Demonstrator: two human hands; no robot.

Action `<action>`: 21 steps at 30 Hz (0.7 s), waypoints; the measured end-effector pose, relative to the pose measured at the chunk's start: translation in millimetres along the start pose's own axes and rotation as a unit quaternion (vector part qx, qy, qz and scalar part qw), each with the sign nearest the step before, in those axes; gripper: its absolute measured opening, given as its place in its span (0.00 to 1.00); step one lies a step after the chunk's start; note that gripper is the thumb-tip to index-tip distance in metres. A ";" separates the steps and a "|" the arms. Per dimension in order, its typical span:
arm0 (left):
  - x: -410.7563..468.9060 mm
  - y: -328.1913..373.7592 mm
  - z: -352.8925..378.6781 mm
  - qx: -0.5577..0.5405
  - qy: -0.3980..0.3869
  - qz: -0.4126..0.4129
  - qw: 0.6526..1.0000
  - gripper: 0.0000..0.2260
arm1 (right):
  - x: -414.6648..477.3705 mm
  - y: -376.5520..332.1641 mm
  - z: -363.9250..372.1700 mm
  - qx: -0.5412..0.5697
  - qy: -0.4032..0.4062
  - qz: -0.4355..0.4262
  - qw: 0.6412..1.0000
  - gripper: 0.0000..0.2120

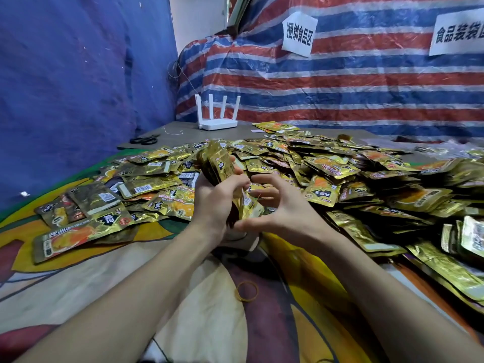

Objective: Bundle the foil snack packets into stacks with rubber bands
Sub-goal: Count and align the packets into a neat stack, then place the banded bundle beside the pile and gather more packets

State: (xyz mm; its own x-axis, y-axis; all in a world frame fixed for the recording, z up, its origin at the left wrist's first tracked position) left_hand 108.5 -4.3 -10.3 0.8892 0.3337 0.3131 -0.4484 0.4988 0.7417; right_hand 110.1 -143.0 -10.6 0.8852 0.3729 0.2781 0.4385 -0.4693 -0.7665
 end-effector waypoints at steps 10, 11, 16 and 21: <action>-6.9 -22.2 9.5 -0.122 -0.006 -0.175 0.977 0.08 | -2.3 -15.0 -1.9 0.075 0.066 -0.054 0.993 0.46; -6.8 -24.1 8.6 -0.118 -0.004 -0.180 0.976 0.09 | -2.5 -16.6 -2.4 0.071 0.070 -0.063 0.993 0.45; -5.0 -30.0 1.9 -0.073 0.001 -0.182 0.981 0.16 | -2.5 -17.5 -3.1 0.031 0.080 -0.090 0.992 0.44; -4.1 -36.4 5.5 -0.130 -0.032 -0.248 0.959 0.10 | -2.8 -13.5 -5.5 0.027 0.128 -0.093 0.987 0.41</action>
State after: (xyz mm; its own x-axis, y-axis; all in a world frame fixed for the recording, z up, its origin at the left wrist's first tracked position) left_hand 121.7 -28.3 -35.3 0.9991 -0.0418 0.0009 0.0316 0.7690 0.6385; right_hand 102.6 -142.1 2.1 0.8031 0.2305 0.5495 0.5948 -0.3662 -0.7156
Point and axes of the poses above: each hand's wrist, its own x-axis towards the middle knuckle, its own z-axis out of the palm, y = z × x, the point moved 8 cm from there along x, towards the middle knuckle, and after that the axes turned 10 degrees about -x, right-handed, at the moved point
